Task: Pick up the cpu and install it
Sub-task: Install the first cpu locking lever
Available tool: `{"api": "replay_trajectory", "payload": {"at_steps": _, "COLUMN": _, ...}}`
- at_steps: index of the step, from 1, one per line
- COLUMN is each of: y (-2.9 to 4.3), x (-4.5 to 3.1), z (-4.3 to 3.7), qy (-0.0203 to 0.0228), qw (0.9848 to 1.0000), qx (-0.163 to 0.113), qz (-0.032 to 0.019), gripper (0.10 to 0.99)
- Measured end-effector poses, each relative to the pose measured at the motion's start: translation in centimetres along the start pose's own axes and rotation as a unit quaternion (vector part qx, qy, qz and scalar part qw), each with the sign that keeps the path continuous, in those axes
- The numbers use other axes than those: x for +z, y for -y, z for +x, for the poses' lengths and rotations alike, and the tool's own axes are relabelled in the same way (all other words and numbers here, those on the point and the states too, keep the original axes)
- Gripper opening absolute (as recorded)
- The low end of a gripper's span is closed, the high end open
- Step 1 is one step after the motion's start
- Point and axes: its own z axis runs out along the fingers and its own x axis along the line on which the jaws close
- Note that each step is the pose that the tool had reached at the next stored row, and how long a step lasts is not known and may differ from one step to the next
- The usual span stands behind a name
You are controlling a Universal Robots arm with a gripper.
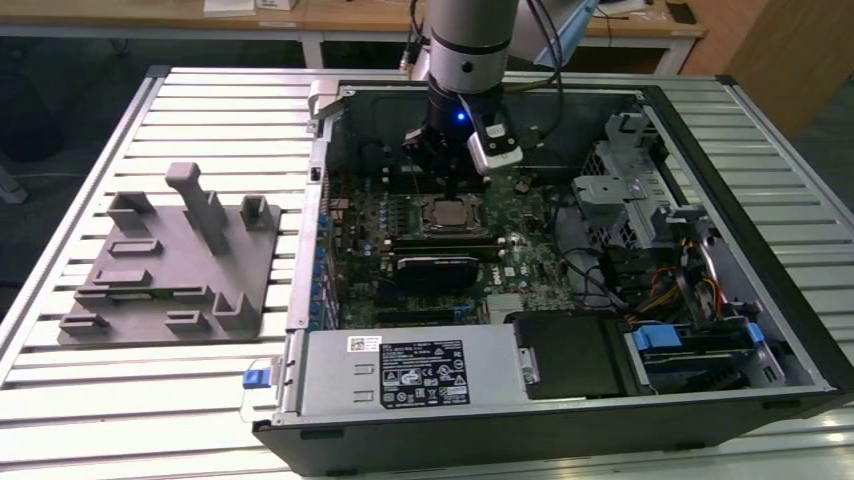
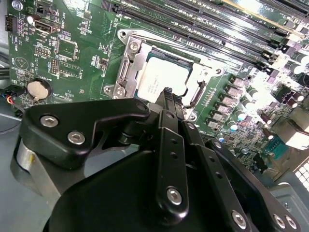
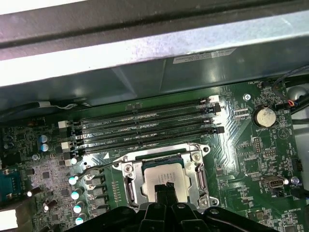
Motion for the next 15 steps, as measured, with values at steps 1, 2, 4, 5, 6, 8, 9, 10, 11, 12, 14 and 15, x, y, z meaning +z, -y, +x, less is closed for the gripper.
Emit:
{"api": "replay_trajectory", "payload": {"at_steps": 1, "y": 0.00, "x": 0.00, "z": 0.00, "qy": 0.0000, "qw": 1.0000, "qx": 0.000, "qz": 0.0000, "gripper": 0.106}}
{"api": "replay_trajectory", "payload": {"at_steps": 2, "y": 0.00, "x": 0.00, "z": 0.00, "qy": 0.0000, "qw": 1.0000, "qx": 0.000, "qz": 0.0000, "gripper": 0.106}}
{"api": "replay_trajectory", "payload": {"at_steps": 4, "y": 0.00, "x": 0.00, "z": 0.01, "qy": 0.0000, "qw": 1.0000, "qx": 0.000, "qz": 0.0000, "gripper": 0.106}}
{"api": "replay_trajectory", "payload": {"at_steps": 5, "y": 0.01, "x": 0.00, "z": 0.04, "qy": 0.0000, "qw": 1.0000, "qx": 0.000, "qz": 0.0000, "gripper": 0.106}}
{"api": "replay_trajectory", "payload": {"at_steps": 6, "y": 0.01, "x": 0.00, "z": 0.07, "qy": 0.0000, "qw": 1.0000, "qx": 0.000, "qz": 0.0001, "gripper": 0.106}}
{"api": "replay_trajectory", "payload": {"at_steps": 8, "y": 0.03, "x": 0.00, "z": 0.17, "qy": 0.0000, "qw": 1.0000, "qx": 0.000, "qz": 0.0000, "gripper": 0.106}}
{"api": "replay_trajectory", "payload": {"at_steps": 9, "y": 0.05, "x": 0.00, "z": 0.24, "qy": 0.0000, "qw": 1.0000, "qx": 0.000, "qz": 0.0000, "gripper": 0.106}}
{"api": "replay_trajectory", "payload": {"at_steps": 10, "y": 0.06, "x": 0.00, "z": 0.33, "qy": 0.0000, "qw": 1.0000, "qx": 0.000, "qz": 0.0000, "gripper": 0.106}}
{"api": "replay_trajectory", "payload": {"at_steps": 11, "y": 0.09, "x": 0.00, "z": 0.46, "qy": 0.0000, "qw": 1.0000, "qx": 0.000, "qz": -0.0001, "gripper": 0.106}}
{"api": "replay_trajectory", "payload": {"at_steps": 12, "y": 0.12, "x": 0.00, "z": 0.59, "qy": 0.0000, "qw": 1.0000, "qx": 0.000, "qz": 0.0000, "gripper": 0.106}}
{"api": "replay_trajectory", "payload": {"at_steps": 14, "y": 0.17, "x": -0.01, "z": 0.89, "qy": 0.0000, "qw": 1.0000, "qx": 0.000, "qz": 0.0000, "gripper": 0.106}}
{"api": "replay_trajectory", "payload": {"at_steps": 15, "y": 0.21, "x": -0.01, "z": 1.06, "qy": 0.0000, "qw": 1.0000, "qx": 0.000, "qz": 0.0000, "gripper": 0.106}}
